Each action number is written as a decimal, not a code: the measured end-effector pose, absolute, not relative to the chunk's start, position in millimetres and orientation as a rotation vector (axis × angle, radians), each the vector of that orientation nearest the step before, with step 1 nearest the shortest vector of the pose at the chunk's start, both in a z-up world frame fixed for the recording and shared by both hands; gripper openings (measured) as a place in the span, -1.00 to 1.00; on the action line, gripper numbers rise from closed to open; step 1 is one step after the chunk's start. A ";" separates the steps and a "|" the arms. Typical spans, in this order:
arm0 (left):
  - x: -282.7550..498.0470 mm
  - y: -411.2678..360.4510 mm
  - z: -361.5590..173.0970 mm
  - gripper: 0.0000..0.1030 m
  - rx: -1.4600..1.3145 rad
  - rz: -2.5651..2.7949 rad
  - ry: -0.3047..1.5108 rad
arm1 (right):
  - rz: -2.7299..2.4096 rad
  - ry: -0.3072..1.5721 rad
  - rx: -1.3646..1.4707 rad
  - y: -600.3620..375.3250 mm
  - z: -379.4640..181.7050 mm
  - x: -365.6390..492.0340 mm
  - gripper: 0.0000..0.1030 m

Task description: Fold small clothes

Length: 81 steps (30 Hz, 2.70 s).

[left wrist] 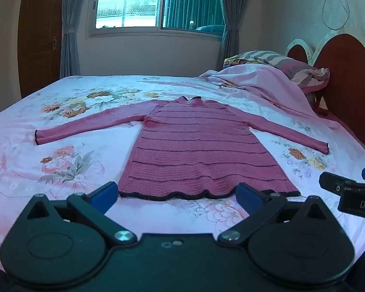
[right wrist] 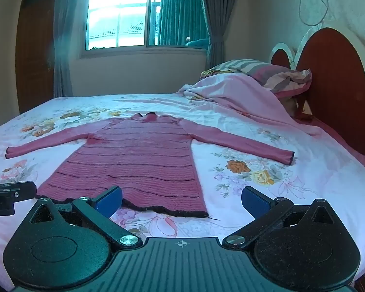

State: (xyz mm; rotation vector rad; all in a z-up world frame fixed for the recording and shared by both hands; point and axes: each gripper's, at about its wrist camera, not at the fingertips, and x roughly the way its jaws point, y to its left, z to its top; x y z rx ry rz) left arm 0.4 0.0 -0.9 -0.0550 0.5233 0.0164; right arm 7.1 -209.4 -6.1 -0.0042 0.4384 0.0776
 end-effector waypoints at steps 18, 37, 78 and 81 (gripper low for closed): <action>-2.9 -9.4 -2.6 0.97 -0.042 0.003 0.532 | 0.066 0.436 0.019 -218.5 -7.6 5.9 1.00; 1.3 -9.5 0.6 0.97 -0.030 -0.005 0.534 | 0.064 0.430 0.026 -218.6 -5.8 4.6 1.00; 0.3 -17.1 -0.6 0.97 -0.012 -0.016 0.534 | 0.065 0.429 0.022 -217.0 -5.1 4.8 1.00; -0.2 -16.8 -1.3 0.97 -0.013 -0.016 0.535 | 0.065 0.429 0.022 -216.6 -5.3 4.8 1.00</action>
